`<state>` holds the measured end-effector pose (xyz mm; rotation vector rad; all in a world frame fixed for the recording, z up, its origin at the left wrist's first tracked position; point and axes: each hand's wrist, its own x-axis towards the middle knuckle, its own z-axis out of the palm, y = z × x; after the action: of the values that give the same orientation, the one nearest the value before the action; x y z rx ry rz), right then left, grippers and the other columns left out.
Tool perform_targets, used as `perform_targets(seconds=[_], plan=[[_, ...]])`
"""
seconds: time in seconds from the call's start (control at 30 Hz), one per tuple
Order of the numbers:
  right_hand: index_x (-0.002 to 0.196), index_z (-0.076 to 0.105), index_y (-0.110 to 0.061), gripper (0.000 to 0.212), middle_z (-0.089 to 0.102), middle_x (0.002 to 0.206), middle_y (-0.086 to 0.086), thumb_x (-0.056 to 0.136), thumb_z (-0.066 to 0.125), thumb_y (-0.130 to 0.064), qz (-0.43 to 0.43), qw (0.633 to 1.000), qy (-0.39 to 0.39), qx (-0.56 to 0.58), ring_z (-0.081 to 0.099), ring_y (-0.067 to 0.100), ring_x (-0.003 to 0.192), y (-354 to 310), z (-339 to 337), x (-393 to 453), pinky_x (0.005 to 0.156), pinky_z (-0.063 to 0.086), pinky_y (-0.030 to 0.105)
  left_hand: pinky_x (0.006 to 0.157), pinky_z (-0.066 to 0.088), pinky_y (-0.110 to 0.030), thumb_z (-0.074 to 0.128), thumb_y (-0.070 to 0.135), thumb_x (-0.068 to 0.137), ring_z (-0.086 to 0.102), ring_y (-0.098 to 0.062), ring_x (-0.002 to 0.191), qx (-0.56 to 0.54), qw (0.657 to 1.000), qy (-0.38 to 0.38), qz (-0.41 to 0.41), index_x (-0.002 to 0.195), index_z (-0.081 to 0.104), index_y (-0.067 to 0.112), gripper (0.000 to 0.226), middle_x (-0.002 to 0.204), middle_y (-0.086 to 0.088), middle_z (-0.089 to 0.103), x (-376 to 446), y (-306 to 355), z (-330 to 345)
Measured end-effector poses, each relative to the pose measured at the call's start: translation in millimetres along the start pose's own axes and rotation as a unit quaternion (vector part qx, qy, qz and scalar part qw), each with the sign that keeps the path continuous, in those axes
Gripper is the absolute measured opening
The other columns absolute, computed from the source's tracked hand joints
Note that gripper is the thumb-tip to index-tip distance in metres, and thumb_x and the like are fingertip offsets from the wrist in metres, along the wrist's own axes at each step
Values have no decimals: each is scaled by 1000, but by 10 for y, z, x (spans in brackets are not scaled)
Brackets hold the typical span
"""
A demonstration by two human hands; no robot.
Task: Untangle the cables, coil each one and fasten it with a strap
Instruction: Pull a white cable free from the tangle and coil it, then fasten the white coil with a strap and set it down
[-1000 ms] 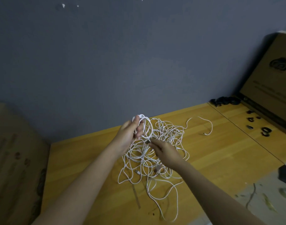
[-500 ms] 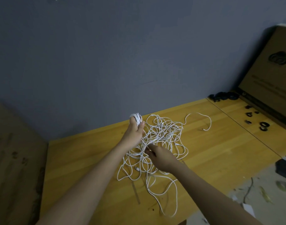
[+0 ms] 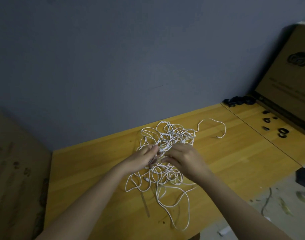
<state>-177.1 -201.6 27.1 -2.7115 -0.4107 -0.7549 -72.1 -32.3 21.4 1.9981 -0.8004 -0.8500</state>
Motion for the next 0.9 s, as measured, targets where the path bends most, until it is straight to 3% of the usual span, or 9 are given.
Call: perform_targets(seconds=[0.1,0.17,0.23,0.3,0.37,0.47,0.63,0.77,0.9], plan=[[82,69,-9,14,57,76,-5,82,71,-22,140,975,40,167,50,3,66,7,-33,42,62,40,19,65,43,-20,22,68,90,51,-6,56,-128,989,-54,48,84,59,29,54,64,10,55,-115,152,61],[90,66,-14,6,58,86,-4,86,66,-19,236,912,34,333,51,5,68,-58,-29,64,63,41,18,56,40,-14,31,58,95,36,-6,49,-226,968,-79,81,82,61,33,41,57,10,41,-190,250,125],[103,65,-16,18,62,97,3,93,54,-25,296,838,14,458,59,13,72,-147,-17,70,64,48,25,52,38,-13,37,52,96,28,-6,46,-289,951,-58,93,80,65,37,35,55,10,34,-239,282,188],[100,67,-12,37,68,94,12,100,38,-34,322,818,-4,477,66,23,82,-280,17,61,77,53,35,51,38,-16,41,54,96,28,-7,44,-320,944,-1,80,77,67,34,38,51,10,32,-250,293,235],[92,66,-11,54,70,86,9,102,25,-43,337,827,1,450,67,24,85,-426,78,31,83,51,34,49,38,-19,44,57,91,32,-6,43,-306,948,77,51,63,64,29,44,47,11,34,-214,303,264],[97,62,-17,51,64,95,1,101,21,-48,337,869,27,360,58,20,97,-558,218,-15,88,45,37,48,36,-21,43,54,94,37,-9,44,-288,942,173,3,50,56,23,55,48,6,40,-122,285,275],[90,53,-26,25,54,70,-13,102,32,-33,368,896,79,236,52,1,65,-531,402,-29,56,34,16,52,37,-25,40,52,97,45,-10,48,-262,929,258,-48,62,58,17,53,50,5,48,36,181,424],[94,55,-20,25,54,68,-12,103,33,-27,424,875,75,223,51,4,57,-266,471,-2,55,37,28,51,39,-17,33,49,99,48,-2,52,-230,945,231,-32,91,55,26,32,64,6,50,173,155,594],[81,50,-18,30,48,62,-10,104,32,-26,435,861,2,264,43,0,55,0,430,-85,53,31,16,70,39,-27,34,53,97,55,-10,81,-97,984,148,-34,110,46,21,36,91,6,55,249,92,688]])
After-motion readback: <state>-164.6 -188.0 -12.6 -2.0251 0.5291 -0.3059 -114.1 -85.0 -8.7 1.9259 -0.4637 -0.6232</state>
